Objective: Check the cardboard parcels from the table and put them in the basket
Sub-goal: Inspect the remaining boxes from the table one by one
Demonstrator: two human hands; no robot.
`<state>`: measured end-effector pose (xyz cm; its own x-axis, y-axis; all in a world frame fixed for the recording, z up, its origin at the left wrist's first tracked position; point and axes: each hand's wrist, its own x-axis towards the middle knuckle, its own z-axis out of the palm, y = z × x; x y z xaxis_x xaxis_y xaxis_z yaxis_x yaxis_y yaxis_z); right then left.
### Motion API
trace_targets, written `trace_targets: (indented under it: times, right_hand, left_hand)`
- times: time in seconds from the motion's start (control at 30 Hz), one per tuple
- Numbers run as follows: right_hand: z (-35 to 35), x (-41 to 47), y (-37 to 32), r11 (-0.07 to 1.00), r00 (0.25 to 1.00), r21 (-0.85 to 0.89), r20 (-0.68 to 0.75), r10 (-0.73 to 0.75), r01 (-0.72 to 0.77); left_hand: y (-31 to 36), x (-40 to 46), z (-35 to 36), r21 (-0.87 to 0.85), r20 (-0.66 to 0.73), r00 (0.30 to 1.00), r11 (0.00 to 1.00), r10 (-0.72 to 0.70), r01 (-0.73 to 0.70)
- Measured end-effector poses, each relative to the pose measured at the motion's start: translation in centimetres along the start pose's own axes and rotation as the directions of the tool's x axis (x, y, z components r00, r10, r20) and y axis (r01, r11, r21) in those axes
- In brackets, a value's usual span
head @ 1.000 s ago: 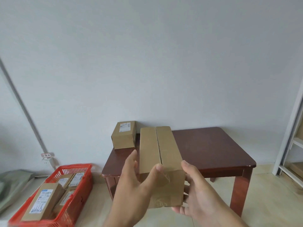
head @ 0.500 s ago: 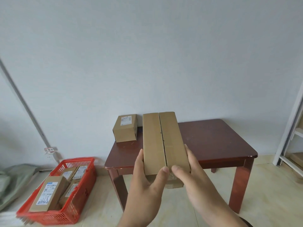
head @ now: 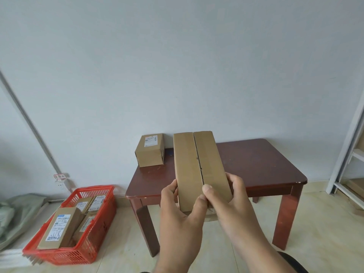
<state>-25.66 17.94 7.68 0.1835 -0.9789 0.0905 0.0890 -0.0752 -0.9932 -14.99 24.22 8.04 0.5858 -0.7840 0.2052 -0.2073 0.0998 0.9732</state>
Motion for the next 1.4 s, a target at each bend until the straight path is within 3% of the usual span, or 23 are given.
trace_targets:
  times: [0.17,0.53,0.83,1.1,1.4]
  right_hand:
    - [-0.2,-0.3,0.7,0.999,1.0,-0.042,0.016,-0.017,0.018]
    - [-0.3,0.8,1.0,0.994,0.998,-0.091,0.023,-0.059,0.06]
    - [-0.4,0.0,1.0,0.997,0.998,-0.063,0.038,-0.048,0.05]
    - [0.0,0.8,0.2,0.998,1.0,-0.068,-0.018,-0.012,0.011]
    - [0.1,0.3,0.0,0.994,0.998,-0.089,0.032,-0.052,0.055]
  left_hand:
    - [-0.1,1.6,-0.2,0.025,-0.074,0.997,1.0,0.02,-0.018]
    - [-0.7,1.5,0.3,0.149,-0.103,0.988,0.984,0.112,-0.096]
    - [0.1,2.1,-0.4,0.022,-0.045,0.998,0.999,0.035,-0.034]
    - [-0.5,1.6,-0.3,0.065,-0.028,0.997,0.996,0.066,-0.064]
    - [0.4,2.8,-0.5,0.123,-0.057,0.998,0.992,0.037,-0.03]
